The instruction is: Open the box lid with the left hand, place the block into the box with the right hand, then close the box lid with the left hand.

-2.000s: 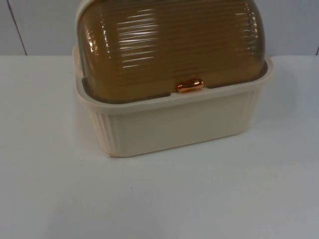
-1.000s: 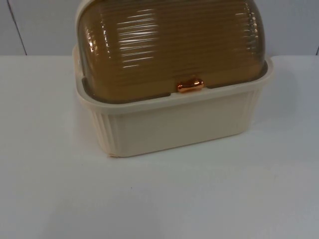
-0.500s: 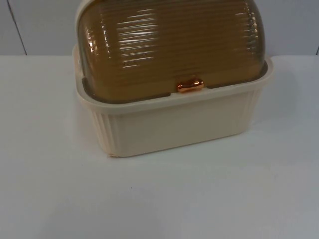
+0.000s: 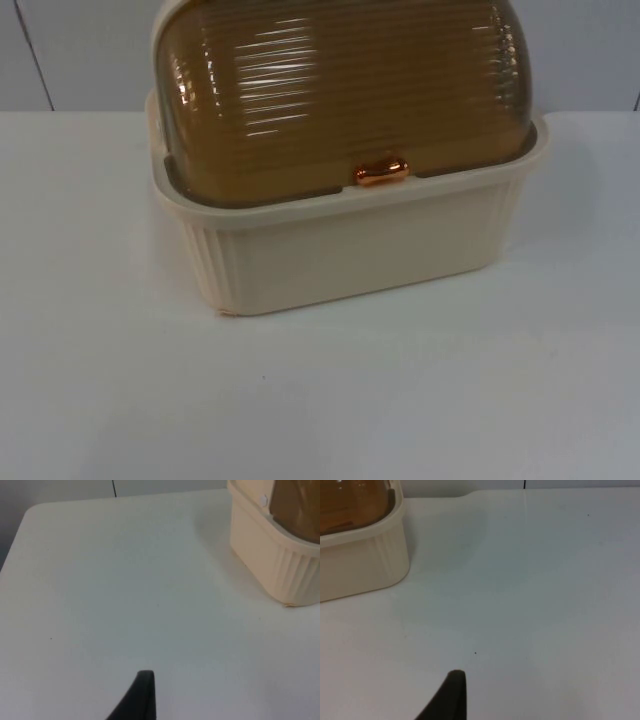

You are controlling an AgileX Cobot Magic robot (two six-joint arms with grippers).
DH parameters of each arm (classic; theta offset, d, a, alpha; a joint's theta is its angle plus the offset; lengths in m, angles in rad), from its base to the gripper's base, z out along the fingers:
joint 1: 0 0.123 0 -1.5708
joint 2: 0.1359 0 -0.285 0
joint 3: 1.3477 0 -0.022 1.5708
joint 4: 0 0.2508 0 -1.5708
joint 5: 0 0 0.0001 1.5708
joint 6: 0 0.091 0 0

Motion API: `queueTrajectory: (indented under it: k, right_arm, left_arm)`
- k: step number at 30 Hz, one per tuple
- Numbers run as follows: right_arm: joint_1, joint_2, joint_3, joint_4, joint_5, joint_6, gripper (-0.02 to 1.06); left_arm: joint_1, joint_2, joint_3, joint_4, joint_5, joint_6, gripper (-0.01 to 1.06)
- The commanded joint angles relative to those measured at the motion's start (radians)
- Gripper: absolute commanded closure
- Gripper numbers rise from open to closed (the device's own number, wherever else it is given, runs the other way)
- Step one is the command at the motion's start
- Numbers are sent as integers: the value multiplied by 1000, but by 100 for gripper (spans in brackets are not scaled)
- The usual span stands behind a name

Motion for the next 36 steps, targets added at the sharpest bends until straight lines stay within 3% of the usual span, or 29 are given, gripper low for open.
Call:
queueTrajectory:
  k: [1,36]
  right_arm:
    - [5,-2,1,5,-13,4,0]
    - [5,-2,1,-15,-13,4,0]
  left_arm:
    - [-8,-2,4,4,0,-6,0]
    - [-8,-2,4,6,0,-6,0]
